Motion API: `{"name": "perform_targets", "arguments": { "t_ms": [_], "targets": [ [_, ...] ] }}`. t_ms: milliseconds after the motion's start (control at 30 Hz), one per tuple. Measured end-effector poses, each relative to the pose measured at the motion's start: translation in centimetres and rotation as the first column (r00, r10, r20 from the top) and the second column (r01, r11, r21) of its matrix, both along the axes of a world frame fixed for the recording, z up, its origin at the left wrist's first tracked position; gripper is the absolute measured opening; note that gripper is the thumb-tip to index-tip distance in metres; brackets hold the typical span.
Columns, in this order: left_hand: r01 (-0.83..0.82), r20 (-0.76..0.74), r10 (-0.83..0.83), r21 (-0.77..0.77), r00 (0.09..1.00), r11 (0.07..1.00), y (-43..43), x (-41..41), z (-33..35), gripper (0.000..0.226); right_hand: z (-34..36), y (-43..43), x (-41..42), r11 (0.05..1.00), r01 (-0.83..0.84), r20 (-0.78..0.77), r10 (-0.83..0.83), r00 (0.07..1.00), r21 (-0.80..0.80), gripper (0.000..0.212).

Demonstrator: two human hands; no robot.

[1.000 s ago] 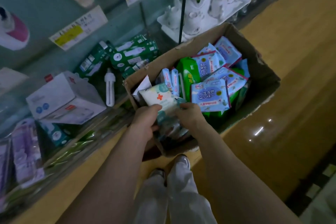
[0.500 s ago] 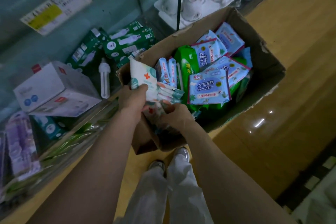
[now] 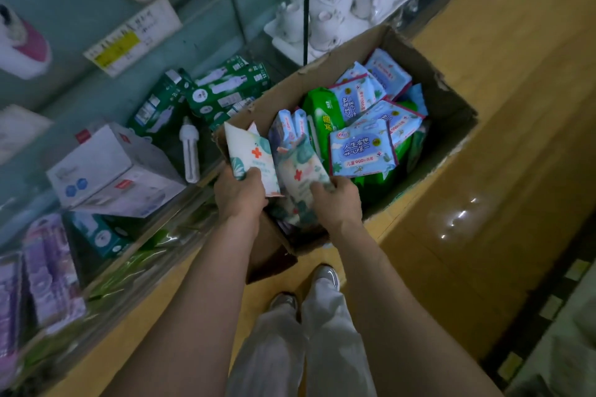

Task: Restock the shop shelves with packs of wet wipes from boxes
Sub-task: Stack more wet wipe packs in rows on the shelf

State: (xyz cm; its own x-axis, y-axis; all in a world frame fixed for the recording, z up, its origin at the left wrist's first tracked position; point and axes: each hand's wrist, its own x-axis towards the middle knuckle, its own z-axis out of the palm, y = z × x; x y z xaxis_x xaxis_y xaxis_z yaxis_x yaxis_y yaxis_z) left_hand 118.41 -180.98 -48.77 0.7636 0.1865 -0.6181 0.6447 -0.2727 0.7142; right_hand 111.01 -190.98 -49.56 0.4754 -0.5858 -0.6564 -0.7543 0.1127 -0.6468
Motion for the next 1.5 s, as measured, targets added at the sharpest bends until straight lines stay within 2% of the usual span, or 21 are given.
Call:
{"name": "perform_targets", "arguments": {
  "t_ms": [67,133,200,300,333,467,600,667,833,967,1100,1200,1333,1500],
  "targets": [
    [0.018,0.001,-0.018,-0.022,1.000,1.000,0.2,-1.0,1.0,0.036,1.8,0.2,-1.1,0.988,0.147,0.088,-0.150,0.985,0.042,0.033],
    [0.040,-0.009,-0.040,-0.057,0.999,0.998,0.1,-2.0,2.2,0.036,3.8,0.1,-2.4,0.967,0.244,0.175,-0.252,0.952,0.068,0.025],
    [0.058,-0.016,-0.060,-0.113,0.998,0.992,-0.3,-3.0,3.7,0.034,5.6,0.0,-3.8,0.936,0.340,0.258,-0.352,0.900,0.093,0.033],
    [0.107,-0.013,-0.112,-0.203,0.994,0.973,-1.3,-4.4,6.5,0.018,8.0,0.4,-5.4,0.892,0.445,0.322,-0.446,0.835,0.082,0.049],
    [0.127,-0.005,-0.132,-0.232,0.991,0.964,-1.7,-4.9,7.4,0.017,8.7,0.6,-6.0,0.878,0.472,0.337,-0.468,0.817,0.077,0.046],
    [0.230,0.051,-0.226,-0.325,0.973,0.917,-3.4,-7.1,11.2,0.027,11.7,0.6,-8.9,0.815,0.576,0.409,-0.548,0.730,0.063,0.010],
    [0.344,0.099,-0.333,-0.382,0.938,0.858,-5.7,-10.0,14.3,0.028,15.3,-0.9,-13.1,0.738,0.670,0.475,-0.619,0.625,0.081,0.021],
    [0.399,0.121,-0.385,-0.413,0.915,0.819,-7.3,-11.8,15.7,0.020,16.8,-2.0,-15.6,0.695,0.711,0.528,-0.645,0.553,0.105,0.009],
    [0.534,0.175,-0.516,-0.449,0.839,0.717,-11.9,-17.8,18.6,0.015,19.9,-5.0,-22.2,0.570,0.814,0.620,-0.682,0.388,0.117,0.009],
    [0.628,0.207,-0.616,-0.479,0.760,0.613,-16.3,-24.2,20.8,0.016,21.8,-7.9,-28.5,0.479,0.868,0.659,-0.696,0.284,0.132,0.007],
    [0.734,0.253,-0.721,-0.469,0.645,0.491,-20.4,-31.7,22.6,0.014,23.6,-10.7,-35.7,0.365,0.921,0.692,-0.701,0.175,0.136,0.021],
    [0.785,0.291,-0.776,-0.486,0.560,0.384,-23.4,-37.4,23.9,0.021,24.9,-12.2,-41.1,0.286,0.947,0.714,-0.693,0.101,0.144,0.026],
    [0.828,0.313,-0.853,-0.518,0.418,0.216,-26.5,-45.2,25.5,0.032,26.6,-13.2,-48.6,0.168,0.974,0.738,-0.675,0.002,0.151,0.021],
    [0.854,0.314,-0.919,-0.519,0.238,0.044,-29.2,-54.7,26.6,0.034,28.5,-13.4,-57.4,0.005,0.988,0.768,-0.630,-0.115,0.152,0.011]
  ]
}}
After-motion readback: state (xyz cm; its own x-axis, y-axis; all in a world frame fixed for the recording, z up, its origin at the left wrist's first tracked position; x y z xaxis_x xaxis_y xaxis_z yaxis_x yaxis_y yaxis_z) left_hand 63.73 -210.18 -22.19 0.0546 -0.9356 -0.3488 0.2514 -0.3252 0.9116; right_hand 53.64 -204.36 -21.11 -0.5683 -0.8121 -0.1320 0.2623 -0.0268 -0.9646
